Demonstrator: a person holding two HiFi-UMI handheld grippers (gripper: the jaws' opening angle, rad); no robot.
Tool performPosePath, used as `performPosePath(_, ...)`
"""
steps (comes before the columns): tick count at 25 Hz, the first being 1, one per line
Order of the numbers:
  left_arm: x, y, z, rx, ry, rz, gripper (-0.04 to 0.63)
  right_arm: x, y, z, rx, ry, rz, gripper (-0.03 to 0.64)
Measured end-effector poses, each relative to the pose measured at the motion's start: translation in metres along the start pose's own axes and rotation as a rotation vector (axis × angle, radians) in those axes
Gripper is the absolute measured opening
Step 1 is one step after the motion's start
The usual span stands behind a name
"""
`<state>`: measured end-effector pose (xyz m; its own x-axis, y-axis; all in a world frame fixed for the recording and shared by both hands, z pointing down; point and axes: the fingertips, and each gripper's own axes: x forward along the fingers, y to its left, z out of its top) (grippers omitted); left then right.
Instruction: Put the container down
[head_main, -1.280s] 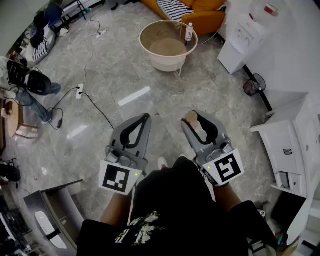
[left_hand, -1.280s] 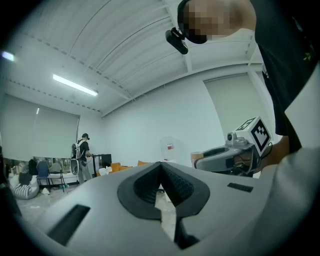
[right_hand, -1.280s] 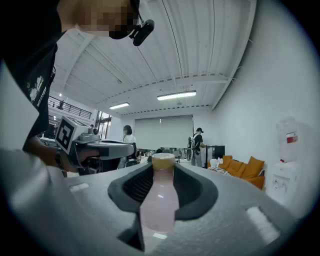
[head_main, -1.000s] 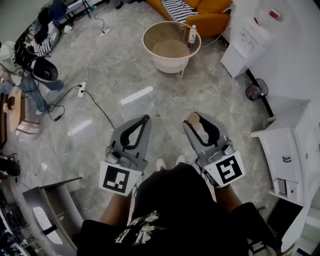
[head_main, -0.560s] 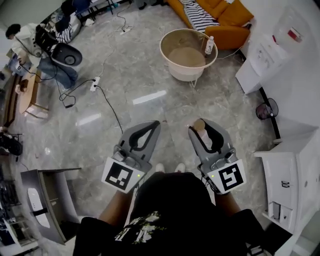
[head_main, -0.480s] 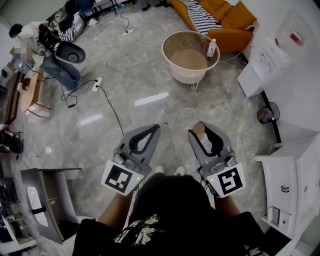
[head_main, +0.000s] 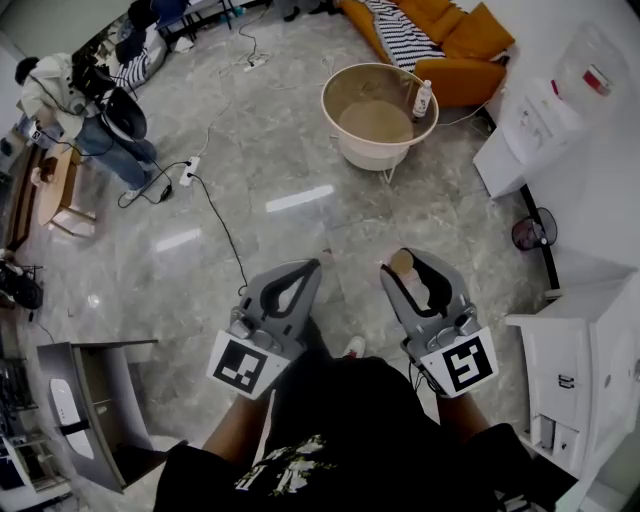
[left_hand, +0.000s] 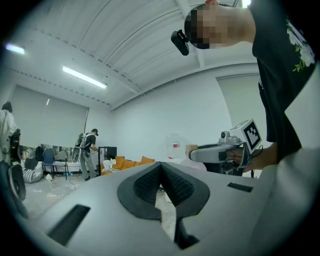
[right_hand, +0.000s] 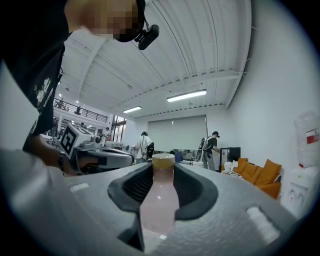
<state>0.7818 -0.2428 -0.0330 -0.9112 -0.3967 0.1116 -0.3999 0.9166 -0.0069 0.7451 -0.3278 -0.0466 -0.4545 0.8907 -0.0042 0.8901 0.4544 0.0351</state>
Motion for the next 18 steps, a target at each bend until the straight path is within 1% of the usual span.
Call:
performPosePath(4,0.013,0.033,0.013,0.040,-0.044,-0.007,0.002,0.022,-0.009,0.011,-0.037,-0.006,-0.017,0.121)
performPosePath(6,0.015,0.054,0.019,0.042,-0.063,0.009,0.002,0.038,-0.017,0.015,-0.037,-0.020,-0.037,0.121)
performPosePath(10,0.016,0.098,0.034,0.094,-0.089,0.019,0.001,0.070,-0.027,0.026,-0.034,-0.044,-0.069,0.121)
performPosePath(13,0.014,0.132,0.047,0.091,-0.133,0.021,0.002,0.099,-0.028,0.033,-0.047,-0.054,-0.083,0.121)
performPosePath(18,0.013,0.177,0.055,0.124,-0.138,0.018,0.002,0.143,-0.030,0.036,-0.040,-0.069,-0.107,0.121)
